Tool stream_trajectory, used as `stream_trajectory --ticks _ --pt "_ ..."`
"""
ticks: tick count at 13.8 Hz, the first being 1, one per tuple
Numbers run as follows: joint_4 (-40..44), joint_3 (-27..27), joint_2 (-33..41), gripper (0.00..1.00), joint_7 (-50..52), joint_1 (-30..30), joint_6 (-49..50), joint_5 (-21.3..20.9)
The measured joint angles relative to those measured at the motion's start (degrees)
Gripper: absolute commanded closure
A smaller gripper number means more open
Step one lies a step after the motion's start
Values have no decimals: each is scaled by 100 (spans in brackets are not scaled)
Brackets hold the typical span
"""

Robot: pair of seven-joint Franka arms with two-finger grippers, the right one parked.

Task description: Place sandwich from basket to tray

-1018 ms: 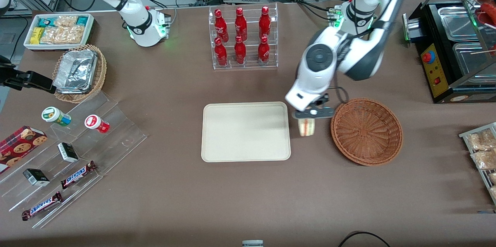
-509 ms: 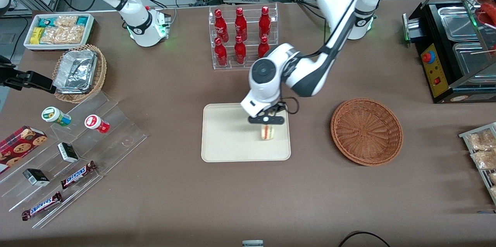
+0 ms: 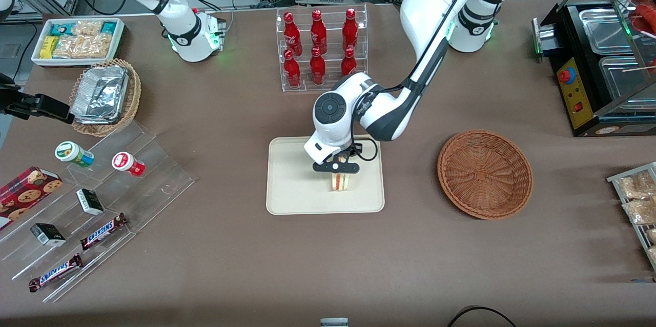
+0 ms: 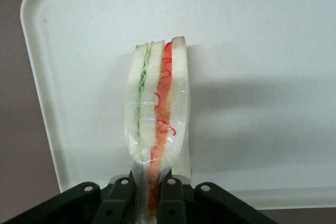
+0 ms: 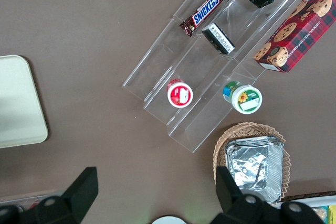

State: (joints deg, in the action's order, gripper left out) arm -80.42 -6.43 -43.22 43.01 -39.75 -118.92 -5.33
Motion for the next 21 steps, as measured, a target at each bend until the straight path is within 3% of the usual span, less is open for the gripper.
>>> stream_trajectory --ticks 3,4,5,6,7,16,21 --pt "115 0 -157 100 -89 -17 0 -9" --pt "137 0 -175 93 -113 -17 2 -11" --pt "142 0 -179 66 -144 -17 5 -11" --pt "142 0 -180 28 -168 -17 7 -11" --pt "143 0 -180 0 -176 -17 9 -11" --pt "490 93 -153 0 -166 27 499 -8" --pt "602 139 250 0 -306 588 1011 215"
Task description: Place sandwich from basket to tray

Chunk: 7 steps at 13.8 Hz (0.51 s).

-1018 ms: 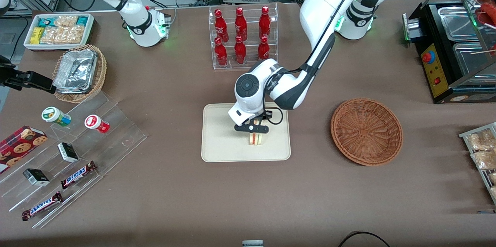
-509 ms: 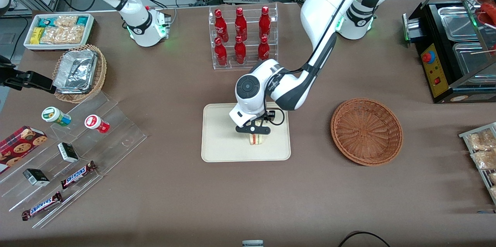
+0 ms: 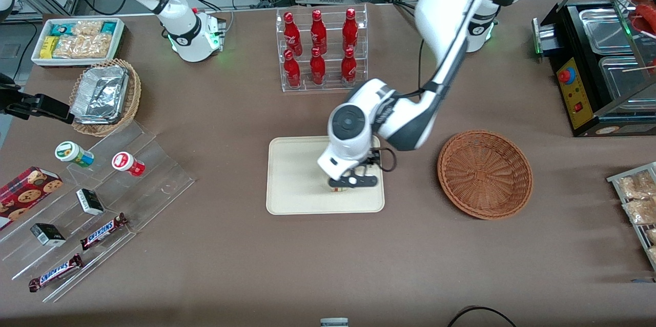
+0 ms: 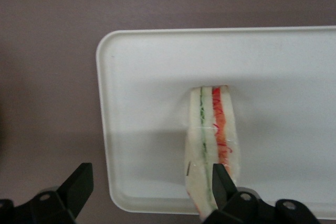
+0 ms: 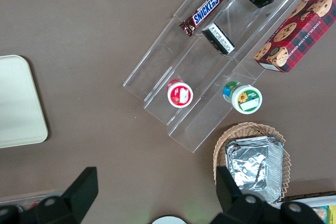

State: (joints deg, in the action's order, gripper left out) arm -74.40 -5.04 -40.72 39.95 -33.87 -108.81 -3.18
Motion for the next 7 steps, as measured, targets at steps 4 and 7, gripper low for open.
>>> stream_trajectory --ticks 4,7 --pt "-262 16 486 0 -767 700 371 154" --pt "-865 26 1035 0 -1463 1259 390 183"
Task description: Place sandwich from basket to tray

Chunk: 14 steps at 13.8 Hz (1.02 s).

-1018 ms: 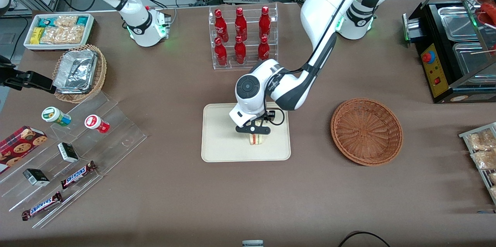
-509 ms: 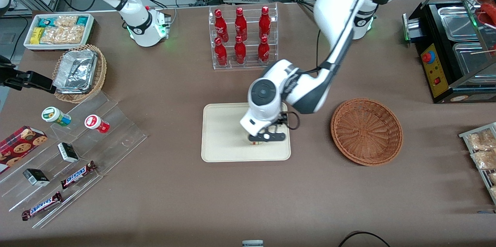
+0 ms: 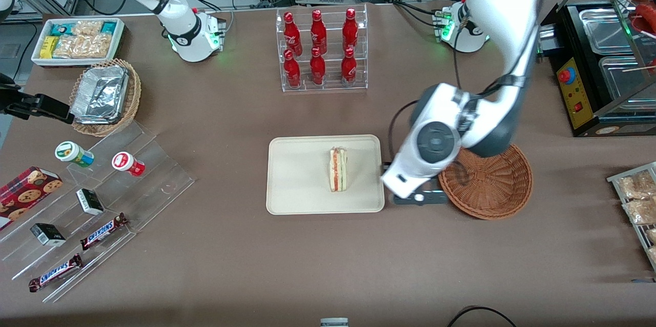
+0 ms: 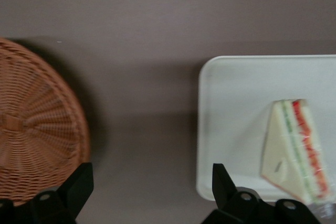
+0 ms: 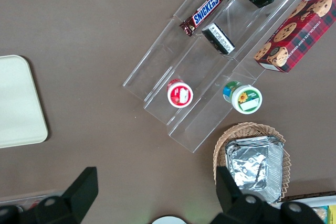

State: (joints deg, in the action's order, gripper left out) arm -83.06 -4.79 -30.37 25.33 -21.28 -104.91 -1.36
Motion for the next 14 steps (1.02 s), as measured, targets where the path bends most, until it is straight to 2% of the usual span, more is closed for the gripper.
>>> stream_trajectory --ticks 5,14 --pt "-911 12 1039 0 -1128 989 98 23" --pt "-950 -103 2457 0 -1521 1828 1596 28"
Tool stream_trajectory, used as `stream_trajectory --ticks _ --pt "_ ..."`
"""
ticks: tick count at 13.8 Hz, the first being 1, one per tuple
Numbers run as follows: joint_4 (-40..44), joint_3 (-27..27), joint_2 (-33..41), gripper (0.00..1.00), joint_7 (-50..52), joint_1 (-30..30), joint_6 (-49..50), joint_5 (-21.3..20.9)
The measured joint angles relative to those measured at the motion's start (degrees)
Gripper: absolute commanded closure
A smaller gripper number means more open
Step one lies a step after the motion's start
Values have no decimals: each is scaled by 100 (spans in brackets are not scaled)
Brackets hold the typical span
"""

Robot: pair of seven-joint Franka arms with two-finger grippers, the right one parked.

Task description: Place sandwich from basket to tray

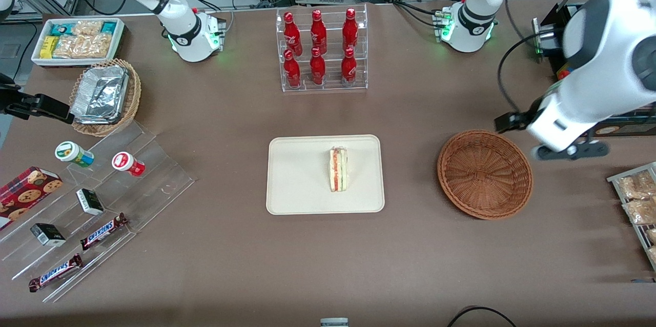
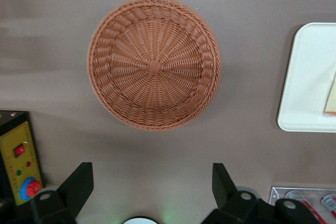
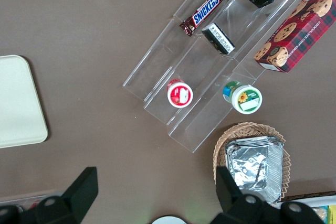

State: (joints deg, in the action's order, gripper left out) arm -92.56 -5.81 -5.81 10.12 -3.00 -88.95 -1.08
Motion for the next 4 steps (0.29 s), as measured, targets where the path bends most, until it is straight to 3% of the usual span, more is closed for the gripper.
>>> stream_trajectory --ticks 4 --pt "342 -111 157 0 -172 85 471 -6"
